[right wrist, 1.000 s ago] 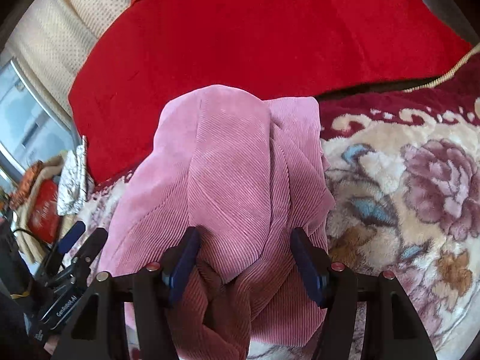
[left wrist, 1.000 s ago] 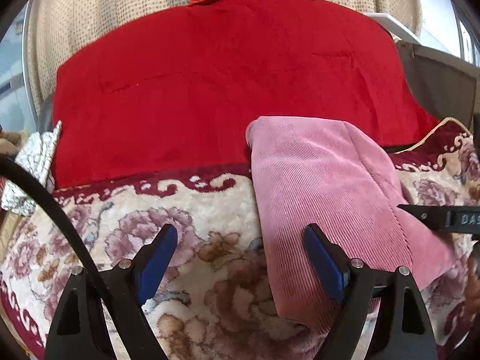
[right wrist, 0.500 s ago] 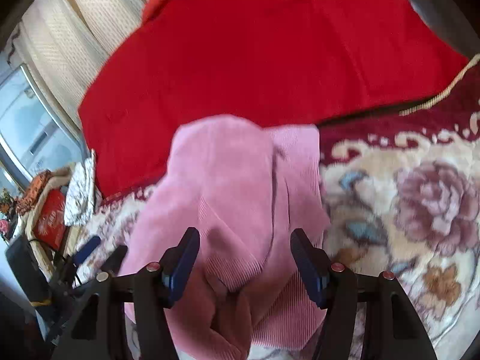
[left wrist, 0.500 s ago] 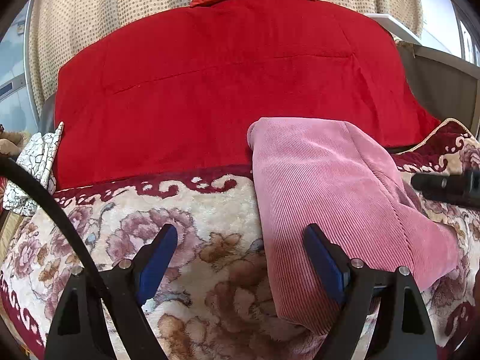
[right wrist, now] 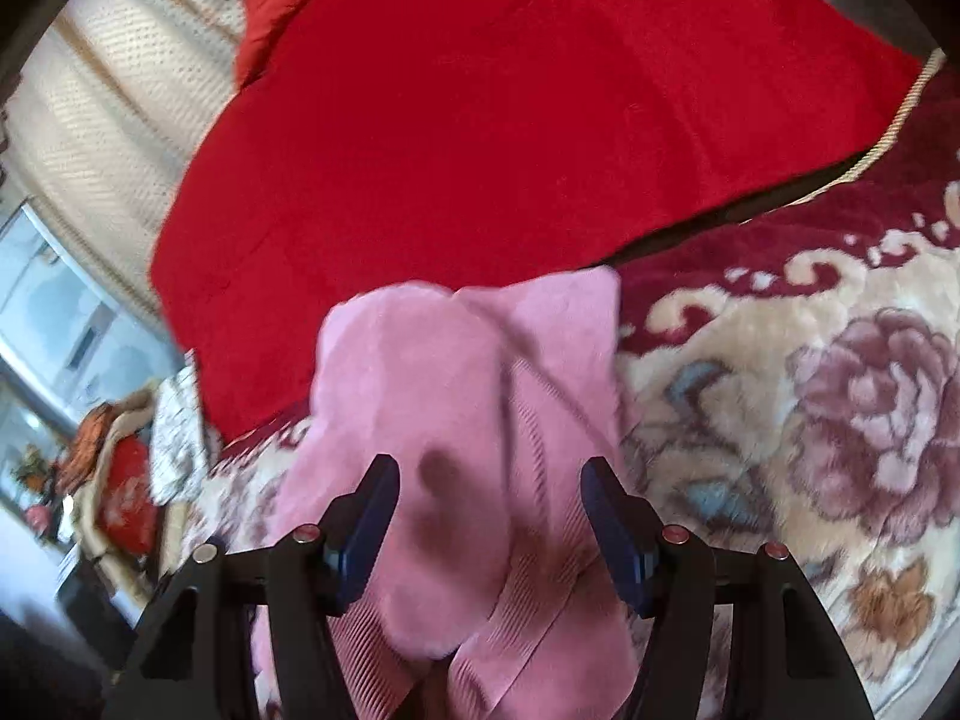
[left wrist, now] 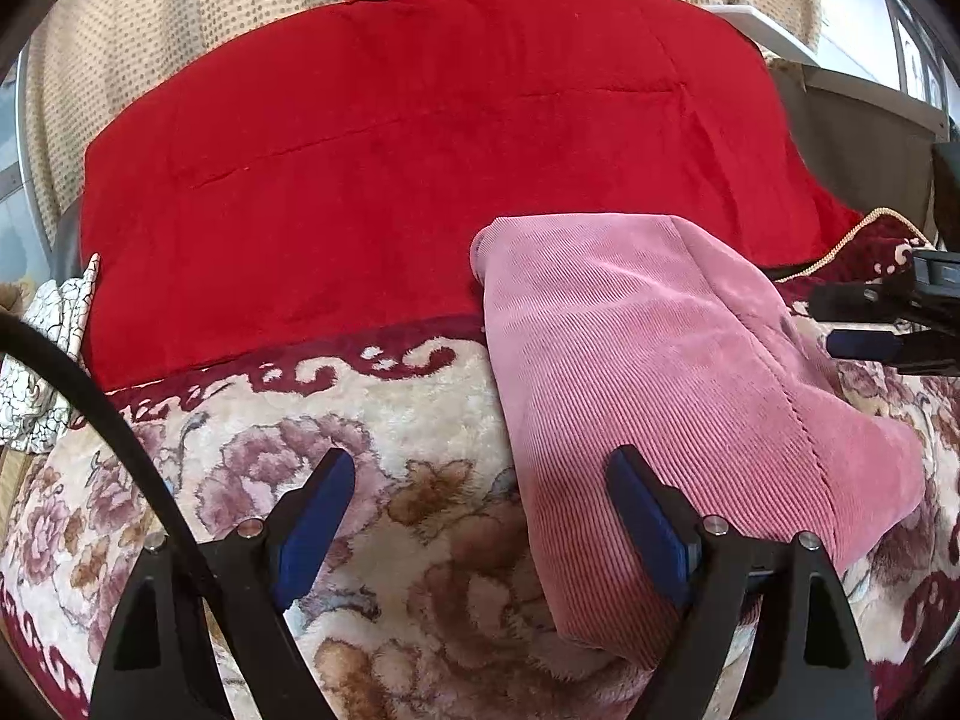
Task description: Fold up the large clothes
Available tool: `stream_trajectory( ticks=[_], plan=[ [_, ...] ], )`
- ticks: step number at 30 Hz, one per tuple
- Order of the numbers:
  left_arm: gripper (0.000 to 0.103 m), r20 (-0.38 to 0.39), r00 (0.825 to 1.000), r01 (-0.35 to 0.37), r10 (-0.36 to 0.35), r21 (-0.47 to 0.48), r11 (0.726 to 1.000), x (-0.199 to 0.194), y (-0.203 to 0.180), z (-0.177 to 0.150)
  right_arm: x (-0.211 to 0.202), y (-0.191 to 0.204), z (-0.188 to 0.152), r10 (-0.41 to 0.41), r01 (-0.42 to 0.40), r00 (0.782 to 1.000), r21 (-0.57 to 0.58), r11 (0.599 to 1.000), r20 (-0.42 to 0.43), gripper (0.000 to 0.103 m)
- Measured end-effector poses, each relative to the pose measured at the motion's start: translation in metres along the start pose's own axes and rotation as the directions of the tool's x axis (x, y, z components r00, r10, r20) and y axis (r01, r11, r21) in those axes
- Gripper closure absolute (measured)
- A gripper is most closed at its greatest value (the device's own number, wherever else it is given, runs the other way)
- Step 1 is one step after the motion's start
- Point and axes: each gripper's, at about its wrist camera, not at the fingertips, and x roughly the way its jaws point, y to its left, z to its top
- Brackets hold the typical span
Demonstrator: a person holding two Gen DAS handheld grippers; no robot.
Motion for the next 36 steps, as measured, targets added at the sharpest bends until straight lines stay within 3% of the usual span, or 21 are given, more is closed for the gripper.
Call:
stream_trajectory(
  ticks=[7, 11, 14, 18, 20, 36],
  plan=[
    [0.016, -0.001, 1.0, -0.007, 0.007, 0.0, 1.0, 0.0, -0.001, -0.001, -0.02, 0.04, -0.024, 0.097, -0.11, 0.992, -0.17, 0.979, -0.084, 0.036],
    [0.016, -0.001, 1.0, -0.008, 0.008, 0.0, 1.0, 0.0, -0.001, 0.0, -0.038, 0.05, -0.042, 0.138, -0.154, 0.987, -0.221, 0.963, -0.084, 0.036],
    [0.016, 0.001, 1.0, -0.013, 0.013, 0.003, 1.0, 0.0, -0.001, 0.0, -0.038, 0.045, -0.054, 0.154, -0.17, 0.984, -0.197, 0.965, -0.094, 0.037],
    [0.016, 0.001, 1.0, -0.012, 0.012, 0.011, 1.0, -0.001, -0.001, -0.001, -0.005, 0.026, -0.066, 0.056, -0.084, 0.978, -0.135, 0.987, -0.199, 0.039],
    [0.016, 0.004, 1.0, -0.017, 0.017, 0.024, 1.0, -0.002, -0.003, -0.001, 0.011, 0.016, -0.072, 0.053, -0.078, 0.97, -0.097, 0.992, -0.237, 0.038],
    [0.016, 0.025, 0.999, -0.044, 0.043, 0.051, 0.998, -0.006, -0.004, 0.0, 0.012, 0.015, -0.074, 0.067, -0.089, 0.973, -0.095, 0.991, -0.22, 0.033]
  ],
)
